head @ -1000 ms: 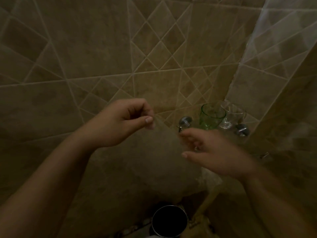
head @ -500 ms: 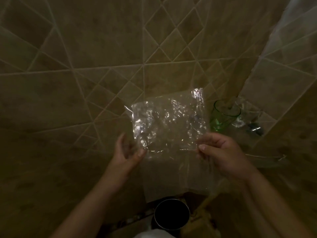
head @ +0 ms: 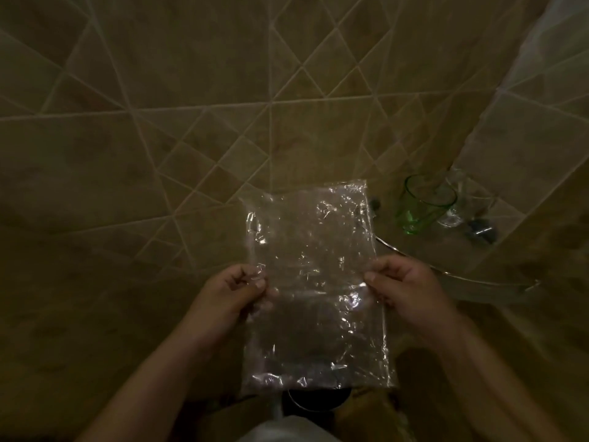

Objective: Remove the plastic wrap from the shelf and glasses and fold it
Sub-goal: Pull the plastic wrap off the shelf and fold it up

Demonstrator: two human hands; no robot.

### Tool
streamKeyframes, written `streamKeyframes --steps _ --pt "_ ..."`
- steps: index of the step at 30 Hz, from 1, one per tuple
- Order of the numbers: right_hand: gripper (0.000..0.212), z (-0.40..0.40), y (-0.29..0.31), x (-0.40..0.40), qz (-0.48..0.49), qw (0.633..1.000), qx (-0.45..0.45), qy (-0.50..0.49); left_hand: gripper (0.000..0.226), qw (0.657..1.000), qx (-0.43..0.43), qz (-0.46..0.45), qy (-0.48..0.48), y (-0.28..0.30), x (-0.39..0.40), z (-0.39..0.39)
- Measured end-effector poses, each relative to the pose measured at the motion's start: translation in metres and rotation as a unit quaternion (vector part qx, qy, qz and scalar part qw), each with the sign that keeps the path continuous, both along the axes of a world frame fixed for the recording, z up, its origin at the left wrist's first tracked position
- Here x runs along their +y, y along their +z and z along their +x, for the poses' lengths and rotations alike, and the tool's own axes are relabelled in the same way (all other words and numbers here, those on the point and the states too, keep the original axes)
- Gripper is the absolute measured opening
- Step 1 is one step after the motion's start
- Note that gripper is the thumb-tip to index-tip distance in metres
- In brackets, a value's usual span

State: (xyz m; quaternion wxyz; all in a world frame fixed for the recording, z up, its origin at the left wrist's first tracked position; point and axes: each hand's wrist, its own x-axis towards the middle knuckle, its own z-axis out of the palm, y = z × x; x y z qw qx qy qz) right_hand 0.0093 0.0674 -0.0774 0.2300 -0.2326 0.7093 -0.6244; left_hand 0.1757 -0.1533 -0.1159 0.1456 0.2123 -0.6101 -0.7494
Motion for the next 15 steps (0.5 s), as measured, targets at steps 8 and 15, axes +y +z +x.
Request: streamKeyframes --steps 8,15 --pt "0.010 -0.004 -0.012 0.013 -0.060 0.995 -0.073 0.039 0.006 0.999 0.029 0.017 -0.034 0.012 -0.001 0.000" --pt "0.027 -0.007 -0.025 0.024 -0.124 0.974 -0.176 0.069 0.021 0.995 0.054 0.072 -0.046 0.015 0.007 0.001"
